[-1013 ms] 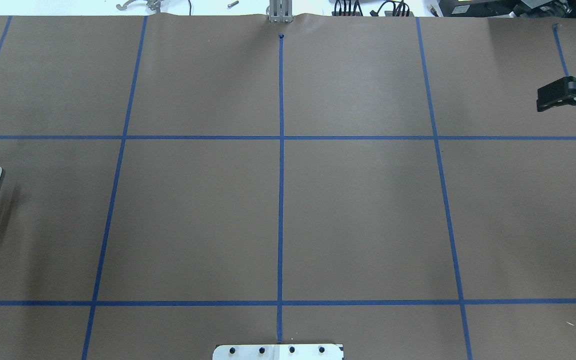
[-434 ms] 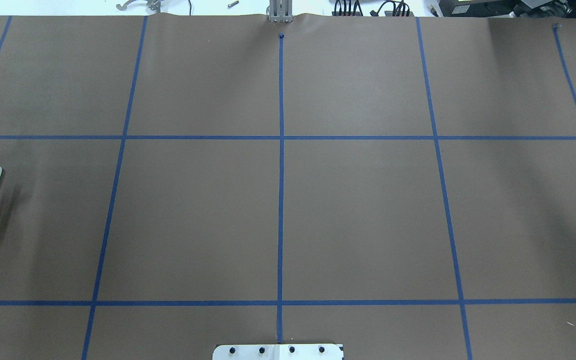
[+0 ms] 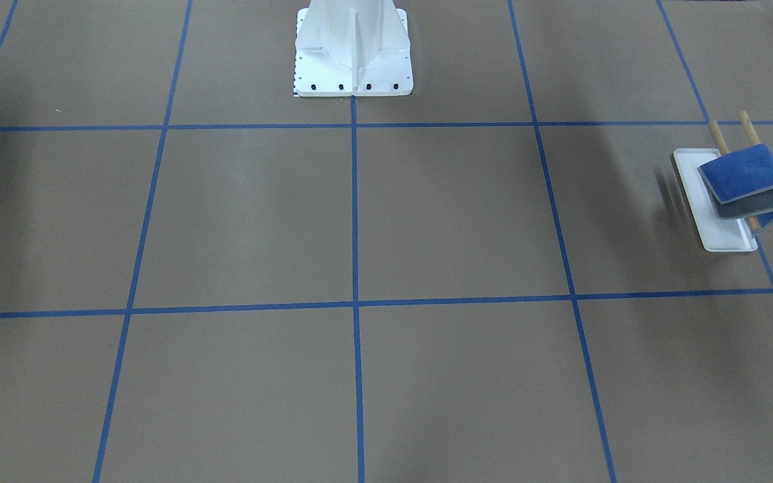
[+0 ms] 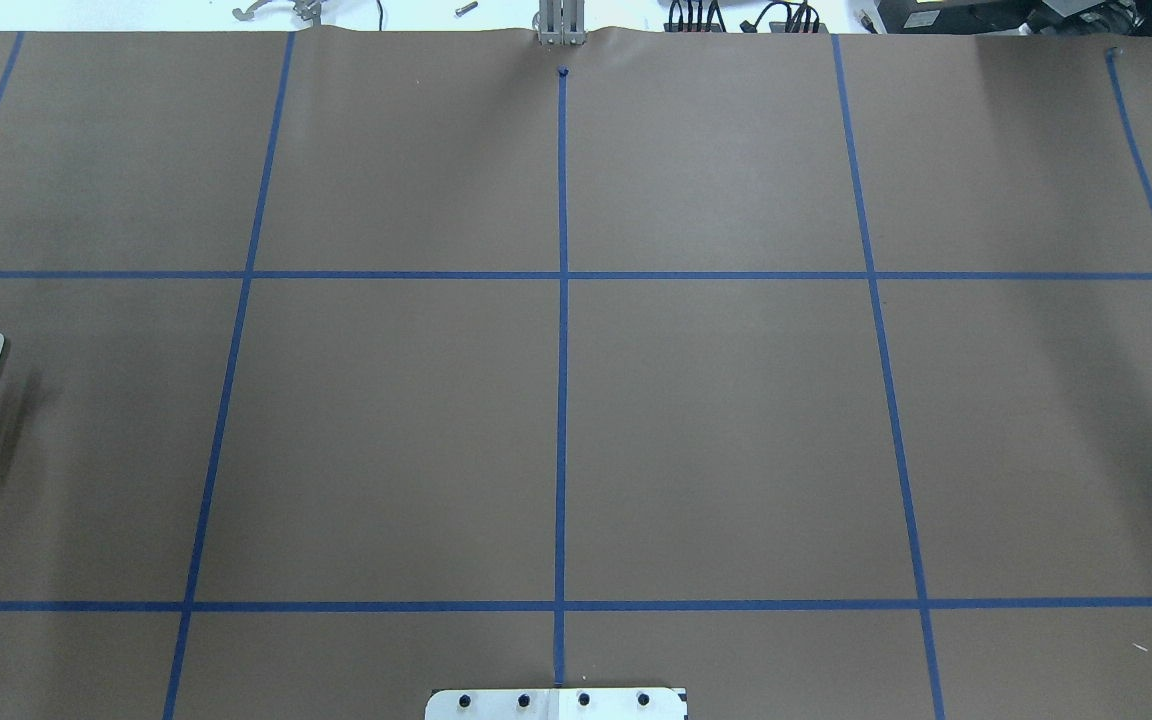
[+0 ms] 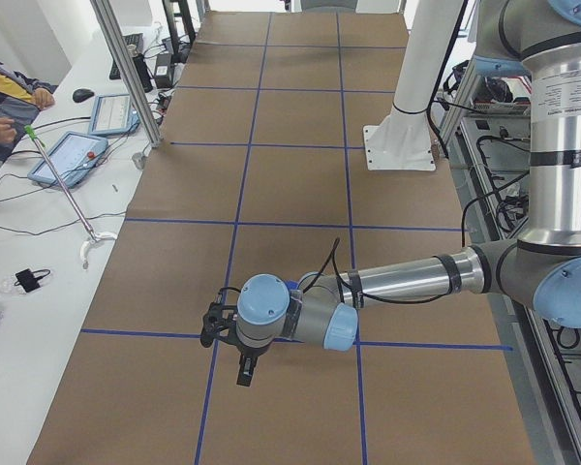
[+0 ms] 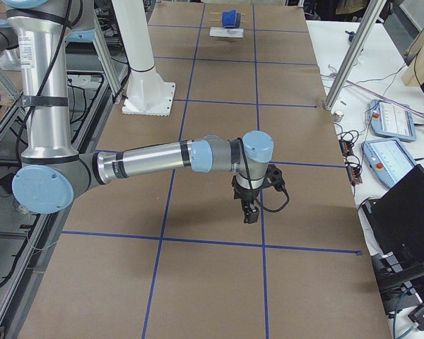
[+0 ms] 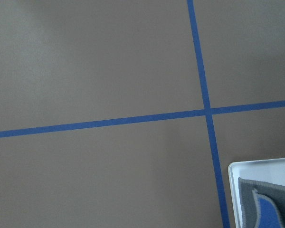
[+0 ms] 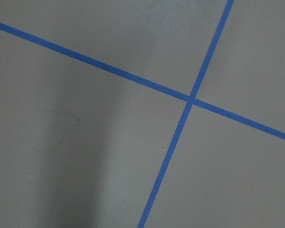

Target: Hang towel on rack

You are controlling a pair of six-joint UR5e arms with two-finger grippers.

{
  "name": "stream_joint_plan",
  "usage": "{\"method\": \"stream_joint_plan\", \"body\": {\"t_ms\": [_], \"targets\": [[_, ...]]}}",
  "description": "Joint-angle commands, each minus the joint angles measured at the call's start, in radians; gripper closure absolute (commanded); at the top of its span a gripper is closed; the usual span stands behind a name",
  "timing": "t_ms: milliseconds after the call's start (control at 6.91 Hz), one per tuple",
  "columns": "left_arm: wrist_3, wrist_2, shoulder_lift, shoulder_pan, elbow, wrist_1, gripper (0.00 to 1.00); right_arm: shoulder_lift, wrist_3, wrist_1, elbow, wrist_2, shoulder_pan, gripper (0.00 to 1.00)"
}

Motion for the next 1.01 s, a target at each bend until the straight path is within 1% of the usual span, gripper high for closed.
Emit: {"method": "stream_joint_plan", "body": {"t_ms": [0, 145, 289, 434, 579, 724, 868], "targets": [[0.024, -0.001, 0.027, 0.001, 0.004, 0.009, 0.02, -0.017, -0.008, 0.0, -0.028, 0.013, 0.002, 0.0], [0.021, -0.004, 0.038, 0.002, -0.005, 0.012, 0.02, -0.021, -0.009, 0.002, -0.031, 0.015, 0.002, 0.0], [0.007, -0.068, 0.031, 0.003, -0.009, 0.053, 0.02, -0.046, -0.009, 0.002, -0.032, 0.015, 0.002, 0.0], [0.007, -0.1, 0.013, 0.005, -0.057, 0.185, 0.02, -0.056, -0.008, 0.002, -0.032, 0.016, 0.002, 0.0], [-0.002, -0.097, 0.005, 0.009, -0.137, 0.299, 0.02, -0.066, -0.009, 0.002, -0.03, 0.018, 0.002, 0.0], [-0.046, -0.078, -0.024, 0.021, -0.194, 0.367, 0.02, -0.066, -0.009, 0.002, -0.028, 0.018, 0.002, 0.0], [-0.05, 0.018, -0.035, 0.05, -0.212, 0.369, 0.02, -0.066, -0.008, 0.002, -0.021, 0.021, 0.002, 0.0]]}}
